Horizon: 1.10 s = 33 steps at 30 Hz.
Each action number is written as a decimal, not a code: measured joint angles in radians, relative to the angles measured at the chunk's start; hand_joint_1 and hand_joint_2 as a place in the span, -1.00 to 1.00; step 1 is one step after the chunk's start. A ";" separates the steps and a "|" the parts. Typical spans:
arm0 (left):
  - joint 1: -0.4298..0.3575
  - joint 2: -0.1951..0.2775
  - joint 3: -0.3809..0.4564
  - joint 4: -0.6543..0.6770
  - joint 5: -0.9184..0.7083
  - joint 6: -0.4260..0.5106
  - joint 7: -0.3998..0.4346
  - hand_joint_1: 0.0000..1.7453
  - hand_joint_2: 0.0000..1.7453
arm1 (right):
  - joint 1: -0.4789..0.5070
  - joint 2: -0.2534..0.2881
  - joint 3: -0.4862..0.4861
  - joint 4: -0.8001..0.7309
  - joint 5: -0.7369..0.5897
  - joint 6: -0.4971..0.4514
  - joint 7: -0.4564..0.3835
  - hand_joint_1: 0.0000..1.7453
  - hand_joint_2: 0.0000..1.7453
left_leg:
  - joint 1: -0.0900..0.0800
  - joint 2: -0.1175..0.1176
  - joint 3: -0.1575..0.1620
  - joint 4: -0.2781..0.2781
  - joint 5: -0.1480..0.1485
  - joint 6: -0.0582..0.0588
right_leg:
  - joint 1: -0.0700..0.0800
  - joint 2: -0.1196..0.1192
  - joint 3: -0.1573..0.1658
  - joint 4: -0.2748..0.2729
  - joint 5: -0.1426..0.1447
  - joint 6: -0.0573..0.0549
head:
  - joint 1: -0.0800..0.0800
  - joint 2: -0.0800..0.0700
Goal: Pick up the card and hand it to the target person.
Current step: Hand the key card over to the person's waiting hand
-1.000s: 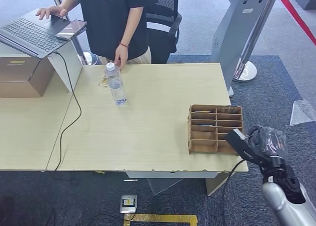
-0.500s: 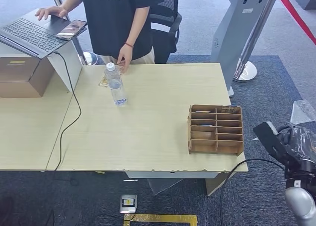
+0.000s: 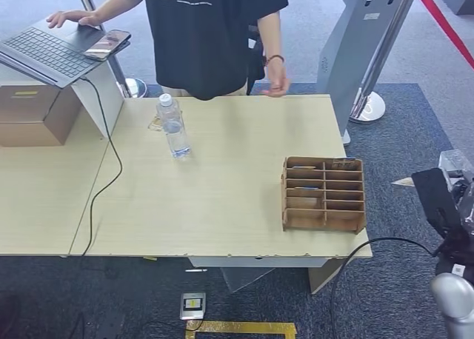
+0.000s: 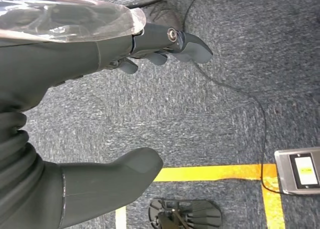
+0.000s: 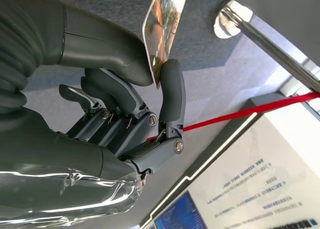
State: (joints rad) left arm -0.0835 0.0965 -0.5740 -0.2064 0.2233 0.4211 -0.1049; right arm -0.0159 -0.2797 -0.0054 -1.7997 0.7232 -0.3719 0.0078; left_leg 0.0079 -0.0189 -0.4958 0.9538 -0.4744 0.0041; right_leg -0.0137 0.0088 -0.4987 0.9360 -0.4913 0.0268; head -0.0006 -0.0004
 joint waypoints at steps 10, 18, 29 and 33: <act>-0.014 -0.007 -0.020 0.000 -0.052 -0.013 -0.002 -1.00 1.00 | -0.187 0.079 0.117 0.145 0.116 -0.148 0.009 1.00 1.00 | 0.000 -0.001 0.000 0.000 0.001 -0.001 | 0.000 0.000 0.000 0.001 0.000 0.000 | 0.000 0.000; -0.039 -0.010 -0.045 0.000 -0.077 -0.022 0.025 -1.00 1.00 | -0.389 0.157 0.207 0.367 0.204 -0.240 0.006 1.00 1.00 | 0.000 -0.001 0.000 0.000 0.002 -0.002 | 0.000 0.000 0.000 0.002 0.000 0.000 | 0.000 0.000; -0.044 -0.011 -0.062 0.000 -0.089 -0.024 0.040 -1.00 1.00 | -0.544 0.220 0.275 0.620 0.373 -0.272 0.090 -1.00 1.00 | 0.000 -0.002 0.000 0.000 0.002 -0.002 | 0.000 -0.001 0.000 0.003 0.000 0.000 | 0.000 0.000; -0.043 -0.011 -0.066 0.000 -0.087 -0.026 0.040 -1.00 1.00 | -0.550 0.234 0.281 0.662 0.284 -0.234 0.044 -1.00 1.00 | 0.000 -0.002 0.000 0.000 0.002 -0.002 | 0.000 -0.001 0.000 0.003 0.000 0.000 | 0.000 0.000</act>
State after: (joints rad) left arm -0.1263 0.0858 -0.6400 -0.2064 0.1366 0.3956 -0.0649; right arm -0.5657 -0.0460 0.2752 -1.1376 1.0070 -0.6062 0.0522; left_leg 0.0079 -0.0212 -0.4960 0.9541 -0.4728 0.0021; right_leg -0.0137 0.0081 -0.4992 0.9386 -0.4912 0.0264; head -0.0008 -0.0004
